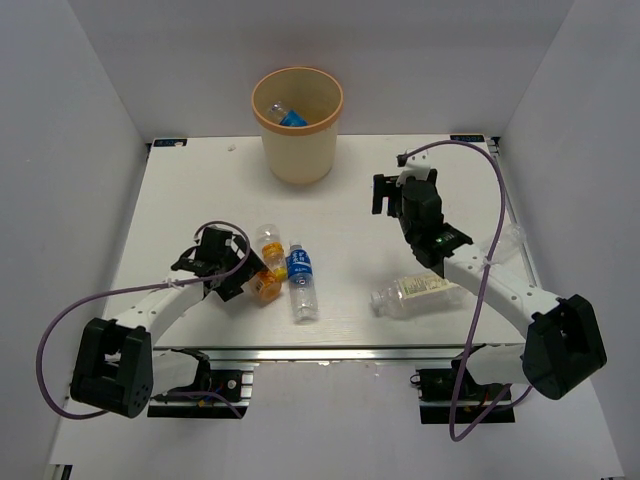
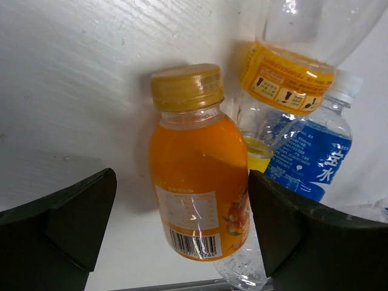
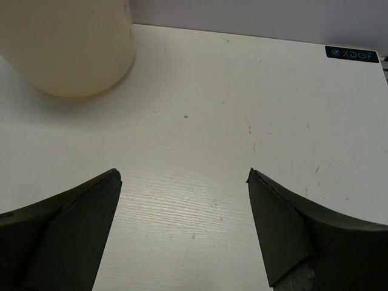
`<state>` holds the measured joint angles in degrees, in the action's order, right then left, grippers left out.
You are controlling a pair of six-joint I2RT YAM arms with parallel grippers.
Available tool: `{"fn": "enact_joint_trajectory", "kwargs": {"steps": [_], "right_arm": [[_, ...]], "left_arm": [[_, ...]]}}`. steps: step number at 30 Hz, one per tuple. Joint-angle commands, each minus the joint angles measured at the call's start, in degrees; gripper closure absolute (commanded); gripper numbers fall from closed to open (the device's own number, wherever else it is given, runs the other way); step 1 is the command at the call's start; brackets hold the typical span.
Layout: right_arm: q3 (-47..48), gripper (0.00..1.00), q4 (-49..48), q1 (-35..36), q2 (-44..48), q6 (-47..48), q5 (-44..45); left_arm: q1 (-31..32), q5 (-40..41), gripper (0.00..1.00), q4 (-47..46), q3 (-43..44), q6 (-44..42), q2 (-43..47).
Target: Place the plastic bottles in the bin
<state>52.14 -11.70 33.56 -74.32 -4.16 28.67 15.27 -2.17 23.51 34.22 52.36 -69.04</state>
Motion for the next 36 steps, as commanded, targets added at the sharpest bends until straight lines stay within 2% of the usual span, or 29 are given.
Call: {"fn": "enact_joint_trajectory", "kwargs": {"steps": [1,2,8,10,13,15,16,20,22,25,29,30,31,32,33,34,36], "right_arm": [[-0.6,0.11,-1.2,-0.8,1.5,-1.1,1.3],[-0.8,0.11,-0.8,-1.0,1.6,-1.3,1.1],[-2.9,0.11,-0.7,-2.1,3.6,-2.6,1.5],[-3.8,0.11,-1.3,-2.4,4.4,-2.8,1.0],[-4.1,0.11,-0.6,-2.8,4.9,-3.1,-0.6],[-3.8,0.11,0.2,-3.0,5.3,-3.6,-1.2],[-4.1,0.11,0.1,-3.1,5.9,-3.6,-1.3],[-5.0,0.11,2.2,-4.2,6.6,-7.0,-4.0],[-5.2,0.11,1.2,-4.6,6.7,-6.6,-5.6],[-5.0,0.11,1.0,-4.6,7.8,-7.3,-4.1],[-7.7,0.11,-1.4,-4.9,9.2,-6.4,-4.1],[-6.9,0.11,-0.3,-4.9,9.4,-6.4,-3.5],[-7.1,0.11,0.0,-4.9,9.6,-6.1,-3.2],[-8.3,0.11,-3.1,-4.9,10.1,-5.6,-2.9],[-9.8,0.11,-5.7,-5.0,10.3,-5.2,-3.1],[-11.3,0.11,-7.6,-5.2,9.9,-4.6,-3.8],[-10.5,0.11,-6.2,-5.3,8.9,-5.0,-5.6]], "left_arm": [[0.5,0.3,0.02,-0.4,-1.6,1.7,0.2],[0.5,0.2,0.02,-1.6,-2.0,2.2,0.0],[0.9,-0.9,0.22,-6.4,-5.9,5.0,0.0],[0.9,1.8,0.35,-3.5,-5.9,4.9,0.9],[0.9,7.3,0.52,1.8,-2.8,3.9,2.6],[0.9,10.0,0.55,4.5,2.1,2.8,3.6],[0.9,12.6,0.61,6.9,5.7,2.3,4.7],[0.9,21.8,0.61,8.5,14.3,-0.2,5.1],[0.8,23.4,0.61,7.0,23.1,-1.2,2.9],[0.9,19.5,0.61,0.2,36.2,-7.2,-4.0],[0.8,13.5,0.61,-7.6,52.5,-11.0,-16.6],[0.8,9.8,0.61,-8.5,56.7,-11.7,-23.4],[0.8,8.2,0.61,-9.1,65.5,-14.0,-27.0],[0.8,5.5,0.61,-10.2,69.7,-15.2,-30.4],[0.8,3.0,0.61,-10.2,74.1,-15.6,-37.5],[0.8,3.0,0.61,-9.6,84.2,-16.9,-41.1],[0.9,0.1,0.57,-10.1,93.4,-19.6,-47.7]]}}
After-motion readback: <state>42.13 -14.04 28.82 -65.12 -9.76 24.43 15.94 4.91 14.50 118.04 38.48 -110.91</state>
